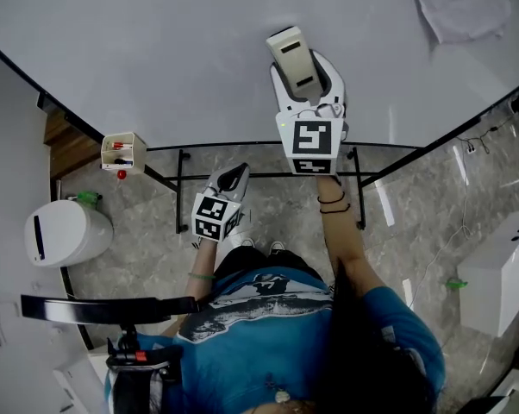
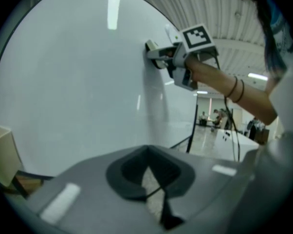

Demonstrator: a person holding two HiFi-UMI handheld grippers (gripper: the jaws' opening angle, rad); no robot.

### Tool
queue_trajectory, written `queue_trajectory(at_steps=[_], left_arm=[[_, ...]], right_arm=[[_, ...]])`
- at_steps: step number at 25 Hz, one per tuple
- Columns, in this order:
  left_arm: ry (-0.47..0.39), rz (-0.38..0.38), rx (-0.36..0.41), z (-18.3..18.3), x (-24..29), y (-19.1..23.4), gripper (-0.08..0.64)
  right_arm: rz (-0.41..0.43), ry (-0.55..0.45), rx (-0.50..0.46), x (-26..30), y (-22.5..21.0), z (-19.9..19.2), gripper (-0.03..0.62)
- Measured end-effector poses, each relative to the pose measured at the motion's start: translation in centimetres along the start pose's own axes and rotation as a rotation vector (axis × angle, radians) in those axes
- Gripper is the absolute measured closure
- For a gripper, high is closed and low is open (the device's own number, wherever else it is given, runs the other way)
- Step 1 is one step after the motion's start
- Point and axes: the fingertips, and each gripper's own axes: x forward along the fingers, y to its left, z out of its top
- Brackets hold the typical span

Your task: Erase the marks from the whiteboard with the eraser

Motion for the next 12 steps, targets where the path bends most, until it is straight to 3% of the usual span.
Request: queue_trajectory(at_steps=[6, 12], left_arm=[[-0.015, 0.048, -0.019, -0.4, -1.7, 1.6, 0.557], [-0.017, 0.082, -0.036, -1.0, -4.0, 3.4, 0.557]], right_arm=[[0.146, 0.038, -0.092, 2.2, 8.7, -0.4, 0.328], [0.234, 0.043, 0.048, 2.4, 11.7, -0.1, 0.328]])
